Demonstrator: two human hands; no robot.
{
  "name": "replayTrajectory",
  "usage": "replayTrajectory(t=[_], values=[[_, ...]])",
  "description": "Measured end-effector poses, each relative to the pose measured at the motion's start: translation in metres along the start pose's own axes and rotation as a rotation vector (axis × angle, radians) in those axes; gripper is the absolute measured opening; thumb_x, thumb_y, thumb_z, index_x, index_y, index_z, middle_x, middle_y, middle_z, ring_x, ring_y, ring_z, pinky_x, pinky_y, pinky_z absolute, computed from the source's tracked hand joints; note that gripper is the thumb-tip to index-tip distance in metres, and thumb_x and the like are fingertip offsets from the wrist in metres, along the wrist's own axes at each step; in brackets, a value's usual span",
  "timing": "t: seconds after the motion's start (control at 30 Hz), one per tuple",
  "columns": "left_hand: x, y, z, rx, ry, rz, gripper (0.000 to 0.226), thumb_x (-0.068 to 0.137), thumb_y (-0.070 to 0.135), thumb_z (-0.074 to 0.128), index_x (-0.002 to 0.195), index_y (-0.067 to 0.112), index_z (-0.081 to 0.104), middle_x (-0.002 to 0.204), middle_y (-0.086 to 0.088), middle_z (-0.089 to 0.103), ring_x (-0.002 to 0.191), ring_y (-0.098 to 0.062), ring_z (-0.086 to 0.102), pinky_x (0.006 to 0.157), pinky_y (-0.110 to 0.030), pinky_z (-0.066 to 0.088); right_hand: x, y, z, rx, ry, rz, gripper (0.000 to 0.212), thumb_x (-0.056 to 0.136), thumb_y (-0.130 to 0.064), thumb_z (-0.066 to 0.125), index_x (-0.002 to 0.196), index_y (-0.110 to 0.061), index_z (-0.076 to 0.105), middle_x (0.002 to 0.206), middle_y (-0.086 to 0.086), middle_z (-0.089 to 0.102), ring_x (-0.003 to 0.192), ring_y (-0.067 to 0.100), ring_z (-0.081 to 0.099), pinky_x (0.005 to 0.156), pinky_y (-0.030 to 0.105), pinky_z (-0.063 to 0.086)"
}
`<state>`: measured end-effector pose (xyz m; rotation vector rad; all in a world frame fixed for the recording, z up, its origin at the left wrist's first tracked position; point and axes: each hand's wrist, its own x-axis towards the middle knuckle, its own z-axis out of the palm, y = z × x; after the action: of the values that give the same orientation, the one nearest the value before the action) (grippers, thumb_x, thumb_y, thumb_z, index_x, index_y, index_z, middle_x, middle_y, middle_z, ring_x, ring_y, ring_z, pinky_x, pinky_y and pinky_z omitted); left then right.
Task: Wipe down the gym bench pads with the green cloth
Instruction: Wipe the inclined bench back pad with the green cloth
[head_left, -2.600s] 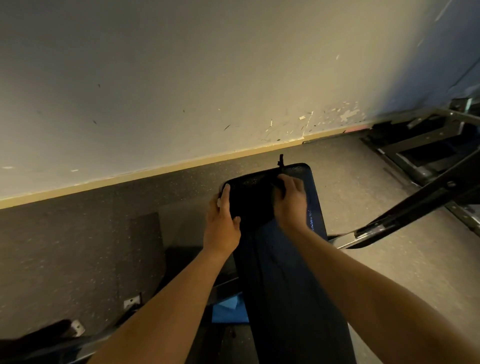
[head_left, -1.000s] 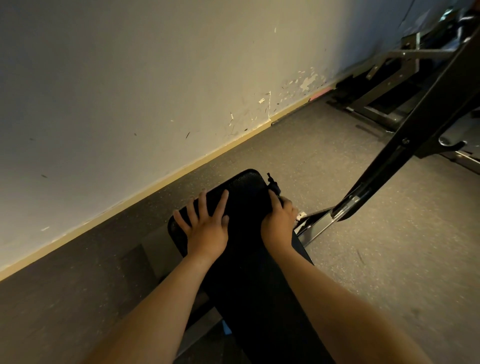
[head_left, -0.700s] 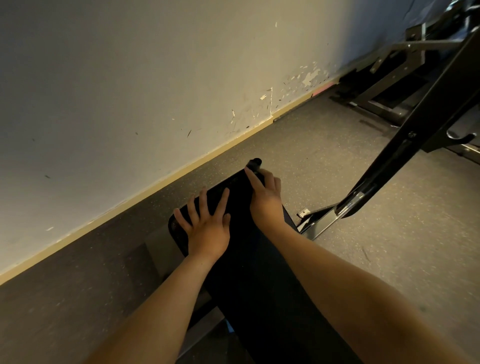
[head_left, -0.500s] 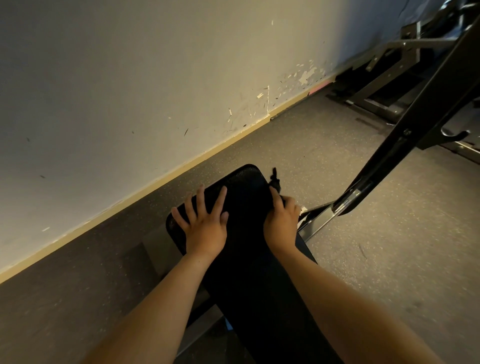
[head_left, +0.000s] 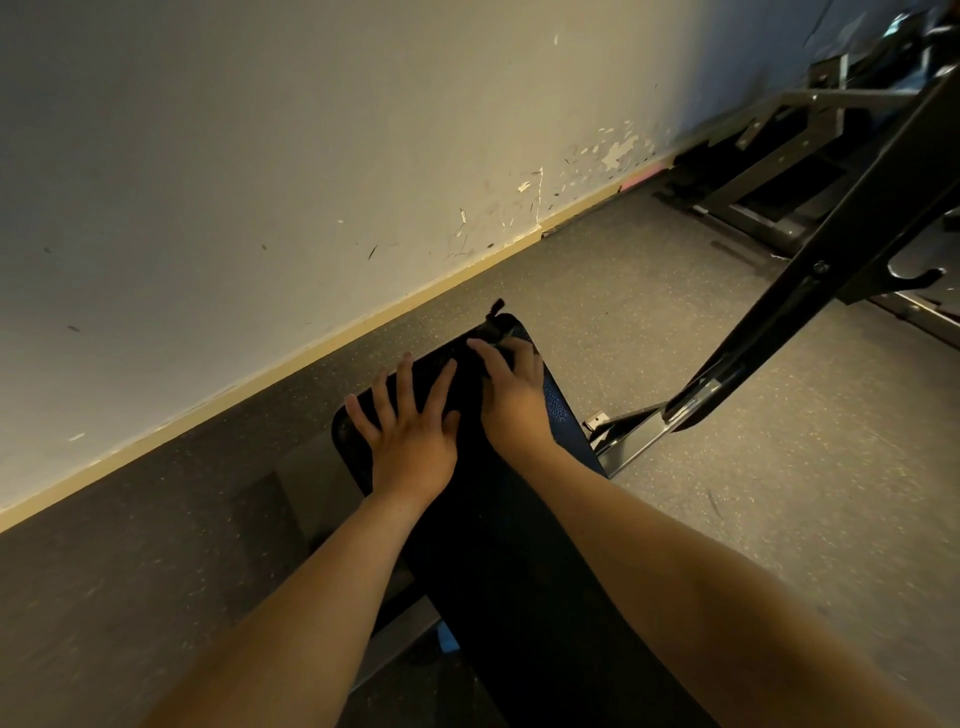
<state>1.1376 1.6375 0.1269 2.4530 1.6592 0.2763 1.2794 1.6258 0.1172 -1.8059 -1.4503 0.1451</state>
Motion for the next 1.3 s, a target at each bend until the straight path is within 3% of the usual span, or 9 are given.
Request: replayTrajectory(t=[0.07,0.17,0.33,0.57,0.77,0.9,1.07,1.17,1.3], values=[[0.000,-0.001,0.001,-0.001,0.008,0.004,0.059,0.104,0.045,0.032,0.154,0.050,0.000,0.166,0.000,-0.013,0.151,-0.031,-0.017,0.113,-0.062,-0.024,-0.013,0.023,-0.011,-0.137,-0.032,-0.031,0.052,0.094,-0.017,0.045,0.146,-0.022,0.045,0.129,0.016,0.050,0.106,0.035,0.050,0.088,0.047,0.049],[-0.001,-0.002,0.001,-0.007,0.025,0.021,0.061,0.103,0.048,0.035,0.155,0.049,0.003,0.166,-0.001,-0.010,0.151,-0.033,-0.014,0.113,-0.063,-0.023,-0.033,0.055,-0.031,-0.221,-0.049,0.248,0.059,0.099,-0.021,0.046,0.154,-0.028,0.027,0.127,0.016,0.048,0.106,0.035,0.052,0.095,0.047,0.045],[-0.002,-0.004,-0.001,-0.029,0.025,0.066,0.068,0.099,0.050,0.044,0.156,0.046,0.008,0.166,-0.001,-0.011,0.151,-0.033,-0.015,0.109,-0.056,-0.029,-0.039,0.041,-0.023,-0.027,0.015,0.498,0.052,0.100,-0.016,0.044,0.150,-0.026,0.036,0.122,0.012,0.044,0.107,0.033,0.050,0.099,0.046,0.046],[-0.053,-0.034,0.012,-0.279,0.206,0.004,0.083,0.092,0.030,0.067,0.159,0.024,0.018,0.167,-0.009,-0.009,0.153,-0.024,-0.017,0.121,-0.049,-0.007,-0.062,-0.031,0.016,0.010,-0.066,0.248,0.052,0.099,-0.010,0.044,0.149,-0.023,0.040,0.133,0.014,0.043,0.115,0.031,0.044,0.101,0.043,0.043],[-0.086,-0.029,0.029,-0.684,0.195,-0.191,0.094,0.094,0.027,0.067,0.158,0.043,0.001,0.161,0.010,-0.032,0.153,-0.024,-0.015,0.119,-0.058,0.026,-0.070,-0.022,0.007,-0.148,-0.171,-0.177,0.053,0.084,-0.006,0.065,0.135,-0.017,0.057,0.125,0.016,0.051,0.105,0.033,0.052,0.088,0.046,0.050],[-0.095,-0.031,0.030,-0.729,0.181,-0.163,0.088,0.097,0.031,0.061,0.156,0.049,-0.002,0.162,0.011,-0.030,0.154,-0.026,-0.010,0.117,-0.043,0.025,-0.051,0.031,-0.023,-0.245,-0.038,0.029,0.055,0.084,-0.002,0.066,0.136,-0.019,0.056,0.153,0.008,0.033,0.124,0.031,0.046,0.104,0.040,0.044],[-0.093,-0.032,0.030,-0.713,0.143,-0.159,0.090,0.097,0.032,0.061,0.157,0.046,-0.004,0.161,0.010,-0.032,0.153,-0.028,-0.011,0.111,-0.036,0.026,-0.050,0.019,-0.016,-0.035,0.061,0.341,0.050,0.094,0.003,0.047,0.142,-0.008,0.047,0.149,0.010,0.038,0.128,0.032,0.040,0.106,0.029,0.031],[-0.092,-0.031,0.031,-0.715,0.119,-0.168,0.092,0.098,0.029,0.061,0.156,0.047,-0.009,0.160,0.008,-0.035,0.153,-0.030,-0.012,0.116,-0.048,0.028,-0.057,-0.014,0.001,0.018,0.056,0.330,0.050,0.090,0.007,0.048,0.138,-0.008,0.051,0.147,0.010,0.039,0.128,0.029,0.038,0.105,0.029,0.032],[-0.092,-0.033,0.032,-0.669,0.080,-0.138,0.106,0.096,0.024,0.064,0.148,0.052,-0.025,0.150,0.010,-0.048,0.152,-0.036,-0.014,0.119,-0.051,0.022,-0.076,-0.056,0.018,0.028,-0.151,0.063,0.063,0.076,0.005,0.069,0.135,-0.012,0.053,0.140,0.007,0.040,0.125,0.022,0.040,0.104,0.029,0.039]])
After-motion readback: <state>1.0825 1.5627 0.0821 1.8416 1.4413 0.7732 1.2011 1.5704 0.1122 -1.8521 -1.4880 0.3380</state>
